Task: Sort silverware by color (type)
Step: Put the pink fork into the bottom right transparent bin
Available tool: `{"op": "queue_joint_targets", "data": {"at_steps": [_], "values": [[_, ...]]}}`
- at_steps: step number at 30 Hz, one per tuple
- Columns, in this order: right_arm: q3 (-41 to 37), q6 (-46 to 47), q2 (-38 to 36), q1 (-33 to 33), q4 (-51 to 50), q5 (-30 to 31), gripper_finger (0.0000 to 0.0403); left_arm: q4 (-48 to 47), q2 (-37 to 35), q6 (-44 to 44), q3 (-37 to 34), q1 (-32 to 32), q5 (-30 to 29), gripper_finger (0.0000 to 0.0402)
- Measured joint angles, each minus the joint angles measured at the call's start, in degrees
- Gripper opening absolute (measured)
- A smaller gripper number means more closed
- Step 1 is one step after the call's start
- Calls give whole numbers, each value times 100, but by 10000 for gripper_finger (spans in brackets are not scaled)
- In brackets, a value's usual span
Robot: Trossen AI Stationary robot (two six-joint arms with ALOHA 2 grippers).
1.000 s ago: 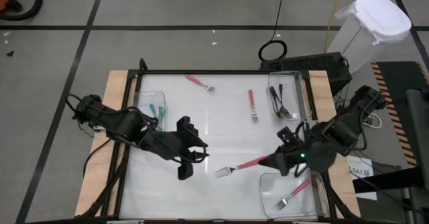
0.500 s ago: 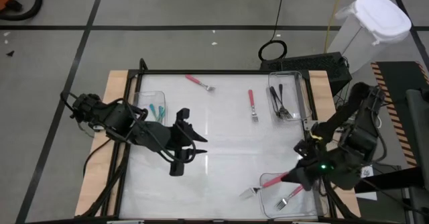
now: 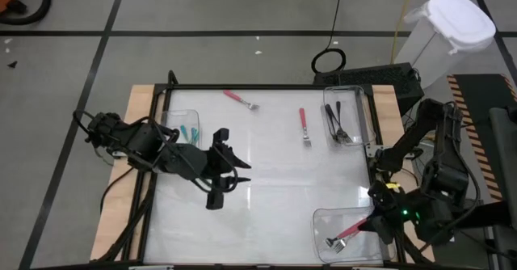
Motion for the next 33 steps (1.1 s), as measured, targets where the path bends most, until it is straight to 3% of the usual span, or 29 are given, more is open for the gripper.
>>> {"op": "queue_joint_targets", "data": {"at_steps": [10,18,26,33], "values": [[0,1432,187,670,-1294,228,28,0,0,-189,1,138,22,141],[-48,1528,457,732,-1935,-110,28,2,2,16,0,137,24,141],[-910,1580,507,731,-1082,-83,28,2,2,26,0,137,24,141],[-1912,1620,506,721,344,-65,37,-11,2,-52,0,137,24,141]]}}
